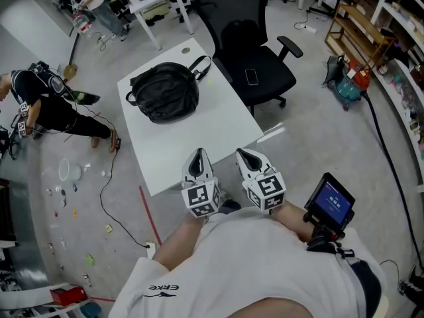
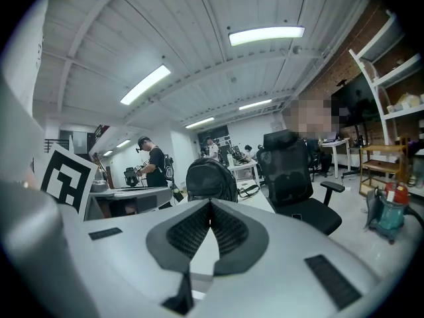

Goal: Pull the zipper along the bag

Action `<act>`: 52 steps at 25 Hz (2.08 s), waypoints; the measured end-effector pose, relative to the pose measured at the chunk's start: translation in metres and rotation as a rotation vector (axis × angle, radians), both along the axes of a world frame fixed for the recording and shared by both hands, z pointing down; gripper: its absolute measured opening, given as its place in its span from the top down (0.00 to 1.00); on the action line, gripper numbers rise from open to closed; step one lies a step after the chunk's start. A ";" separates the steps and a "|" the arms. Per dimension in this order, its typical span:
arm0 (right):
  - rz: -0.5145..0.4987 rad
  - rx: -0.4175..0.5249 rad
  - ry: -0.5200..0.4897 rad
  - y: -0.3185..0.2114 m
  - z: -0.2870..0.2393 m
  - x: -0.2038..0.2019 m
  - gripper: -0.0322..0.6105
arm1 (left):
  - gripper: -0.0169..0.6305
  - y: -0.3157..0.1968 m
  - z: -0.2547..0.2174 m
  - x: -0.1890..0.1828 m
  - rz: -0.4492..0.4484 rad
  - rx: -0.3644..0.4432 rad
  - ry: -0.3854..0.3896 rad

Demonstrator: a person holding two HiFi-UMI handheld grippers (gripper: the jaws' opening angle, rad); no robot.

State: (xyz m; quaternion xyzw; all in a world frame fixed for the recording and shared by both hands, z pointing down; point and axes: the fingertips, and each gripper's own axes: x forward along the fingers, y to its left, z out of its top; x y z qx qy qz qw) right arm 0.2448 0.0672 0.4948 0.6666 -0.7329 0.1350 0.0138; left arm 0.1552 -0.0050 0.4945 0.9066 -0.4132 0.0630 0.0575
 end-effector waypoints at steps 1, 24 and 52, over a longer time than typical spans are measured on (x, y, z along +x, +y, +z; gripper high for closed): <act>0.003 0.002 0.002 -0.010 -0.001 0.000 0.95 | 0.97 -0.011 -0.002 0.000 0.002 0.003 0.003; 0.030 -0.014 0.042 -0.169 0.002 -0.015 0.95 | 0.97 -0.160 0.009 -0.049 -0.058 -0.041 0.029; -0.092 -0.084 0.108 -0.371 0.033 0.081 0.94 | 0.97 -0.277 0.019 -0.028 -0.272 -0.100 -0.050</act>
